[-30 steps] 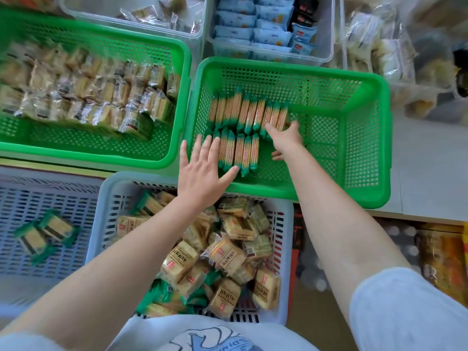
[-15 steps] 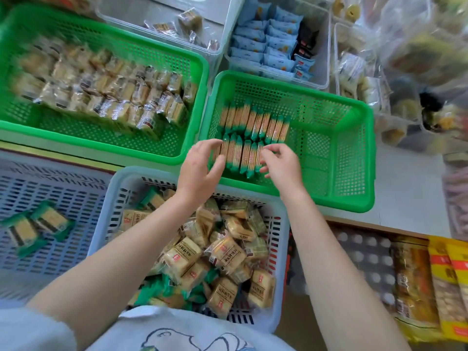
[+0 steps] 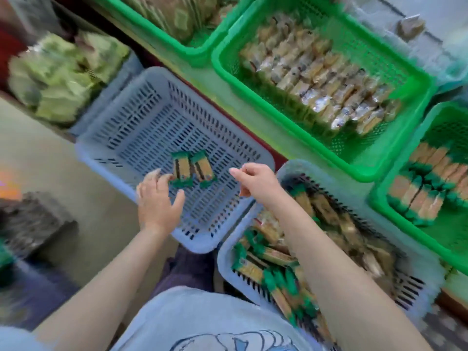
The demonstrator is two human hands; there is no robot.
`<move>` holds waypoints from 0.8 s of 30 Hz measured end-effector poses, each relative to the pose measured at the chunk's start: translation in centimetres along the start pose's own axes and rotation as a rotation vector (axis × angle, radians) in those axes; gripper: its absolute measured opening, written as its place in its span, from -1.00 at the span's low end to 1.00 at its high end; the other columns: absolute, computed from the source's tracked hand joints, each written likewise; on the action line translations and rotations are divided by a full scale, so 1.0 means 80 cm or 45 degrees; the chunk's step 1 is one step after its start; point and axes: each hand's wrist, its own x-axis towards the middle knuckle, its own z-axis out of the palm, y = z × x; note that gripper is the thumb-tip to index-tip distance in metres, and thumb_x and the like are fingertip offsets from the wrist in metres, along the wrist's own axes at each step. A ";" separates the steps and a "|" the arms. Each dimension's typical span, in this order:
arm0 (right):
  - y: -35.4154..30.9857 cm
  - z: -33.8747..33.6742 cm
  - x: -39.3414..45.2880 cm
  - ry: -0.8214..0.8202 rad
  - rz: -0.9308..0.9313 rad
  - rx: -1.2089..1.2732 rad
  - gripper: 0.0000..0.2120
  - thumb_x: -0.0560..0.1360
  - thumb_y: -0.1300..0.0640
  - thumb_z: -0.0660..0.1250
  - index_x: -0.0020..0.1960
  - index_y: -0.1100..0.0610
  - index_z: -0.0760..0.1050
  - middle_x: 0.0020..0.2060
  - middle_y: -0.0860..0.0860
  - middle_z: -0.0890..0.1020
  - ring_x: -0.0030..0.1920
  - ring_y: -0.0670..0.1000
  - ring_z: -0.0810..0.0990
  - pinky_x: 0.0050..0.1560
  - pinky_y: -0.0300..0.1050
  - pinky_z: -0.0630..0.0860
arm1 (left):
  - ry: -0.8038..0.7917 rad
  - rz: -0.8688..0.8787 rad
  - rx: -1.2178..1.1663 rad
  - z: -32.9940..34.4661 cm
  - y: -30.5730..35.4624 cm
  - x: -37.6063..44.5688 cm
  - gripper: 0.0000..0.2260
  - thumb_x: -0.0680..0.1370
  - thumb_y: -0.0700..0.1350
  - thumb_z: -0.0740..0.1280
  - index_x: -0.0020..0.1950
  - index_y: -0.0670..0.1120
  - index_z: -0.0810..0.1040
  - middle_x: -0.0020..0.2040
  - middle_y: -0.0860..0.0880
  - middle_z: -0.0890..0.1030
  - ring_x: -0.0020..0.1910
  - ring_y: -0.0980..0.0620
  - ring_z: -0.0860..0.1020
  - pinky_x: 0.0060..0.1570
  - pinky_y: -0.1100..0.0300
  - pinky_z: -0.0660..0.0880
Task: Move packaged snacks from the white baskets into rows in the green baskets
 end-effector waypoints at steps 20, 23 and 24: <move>-0.028 0.248 0.202 0.273 0.712 -0.743 0.28 0.30 -0.45 0.45 0.62 0.18 -0.20 0.61 0.21 -0.08 0.61 0.21 -0.08 0.49 0.32 0.07 | 0.044 0.056 0.084 0.041 -0.138 0.022 -0.36 0.61 0.15 0.18 0.62 -0.11 0.14 0.64 -0.20 -0.01 0.61 -0.23 -0.13 0.56 -0.13 -0.17; -0.035 0.253 0.203 0.236 0.614 -0.920 0.16 0.37 -0.35 0.46 0.62 0.17 -0.13 0.60 0.22 -0.01 0.59 0.22 0.00 0.48 0.33 0.08 | 0.033 0.049 0.077 0.040 -0.138 0.023 -0.35 0.62 0.18 0.16 0.62 -0.10 0.13 0.64 -0.18 -0.01 0.61 -0.20 -0.15 0.56 -0.12 -0.19; -0.035 0.255 0.202 0.219 0.583 -0.932 0.12 0.40 -0.30 0.47 0.61 0.17 -0.12 0.60 0.22 0.01 0.59 0.23 0.01 0.48 0.31 0.07 | 0.022 0.044 0.076 0.040 -0.139 0.022 -0.35 0.62 0.18 0.15 0.62 -0.10 0.13 0.64 -0.18 -0.02 0.61 -0.19 -0.16 0.56 -0.11 -0.21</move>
